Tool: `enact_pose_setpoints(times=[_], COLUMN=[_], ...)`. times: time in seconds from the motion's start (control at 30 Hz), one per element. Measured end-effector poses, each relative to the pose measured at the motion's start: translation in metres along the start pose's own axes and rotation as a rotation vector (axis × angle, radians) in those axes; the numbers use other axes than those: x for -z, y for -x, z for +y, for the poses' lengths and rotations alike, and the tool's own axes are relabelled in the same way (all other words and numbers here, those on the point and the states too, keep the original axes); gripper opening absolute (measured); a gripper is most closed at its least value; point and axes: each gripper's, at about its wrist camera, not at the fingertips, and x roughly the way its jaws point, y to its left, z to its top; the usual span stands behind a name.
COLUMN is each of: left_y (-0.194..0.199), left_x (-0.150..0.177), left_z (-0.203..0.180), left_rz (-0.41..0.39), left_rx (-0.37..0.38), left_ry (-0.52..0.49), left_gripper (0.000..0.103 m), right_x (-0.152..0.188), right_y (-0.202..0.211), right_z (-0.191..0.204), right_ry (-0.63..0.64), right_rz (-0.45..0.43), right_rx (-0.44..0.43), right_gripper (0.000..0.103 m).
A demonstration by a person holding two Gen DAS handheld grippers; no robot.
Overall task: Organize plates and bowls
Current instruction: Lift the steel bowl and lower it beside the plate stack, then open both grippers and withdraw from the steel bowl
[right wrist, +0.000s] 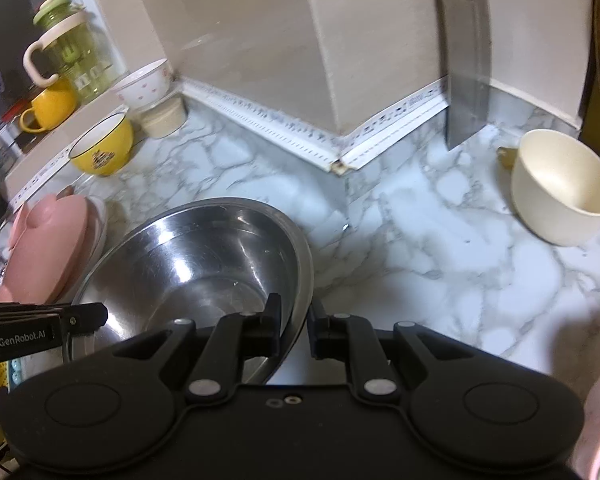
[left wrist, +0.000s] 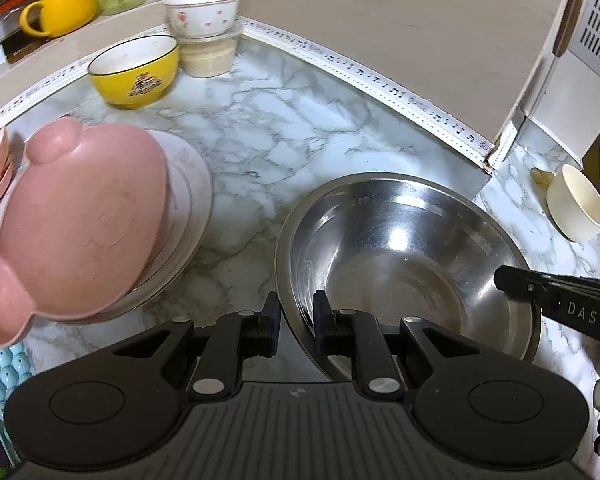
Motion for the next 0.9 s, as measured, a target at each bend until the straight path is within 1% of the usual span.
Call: enact_pose_setpoints(times=[0.2, 0.33, 0.5, 0.7, 0.9], left_y=[0.003, -0.002, -0.003, -0.003, -0.002], left_x=[0.010, 0.013, 0.016, 0.015, 0.015], left_z=[0.009, 0.013, 0.015, 0.015, 0.016], left_rz=[-0.011, -0.003, -0.010, -0.008, 0.005], left_rx=[-0.015, -0.024, -0.040, -0.039, -0.030], left_ry=[0.020, 0.022, 0.015, 0.009, 0.013], left_gripper=[0.016, 0.016, 0.015, 0.015, 0.016], right_x=[0.007, 0.011, 0.014, 0.014, 0.015], right_y=[-0.001, -0.003, -0.006, -0.007, -0.007], right_z=[0.011, 0.016, 0.021, 0.021, 0.022], right_ry=[0.034, 0.051, 0.062, 0.053, 0.059], right_rz=[0.012, 0.019, 0.028, 0.030, 0.039], right_rx=[-0.018, -0.018, -0.014, -0.010, -0.005], right_gripper=[0.015, 0.015, 0.015, 0.015, 0.019])
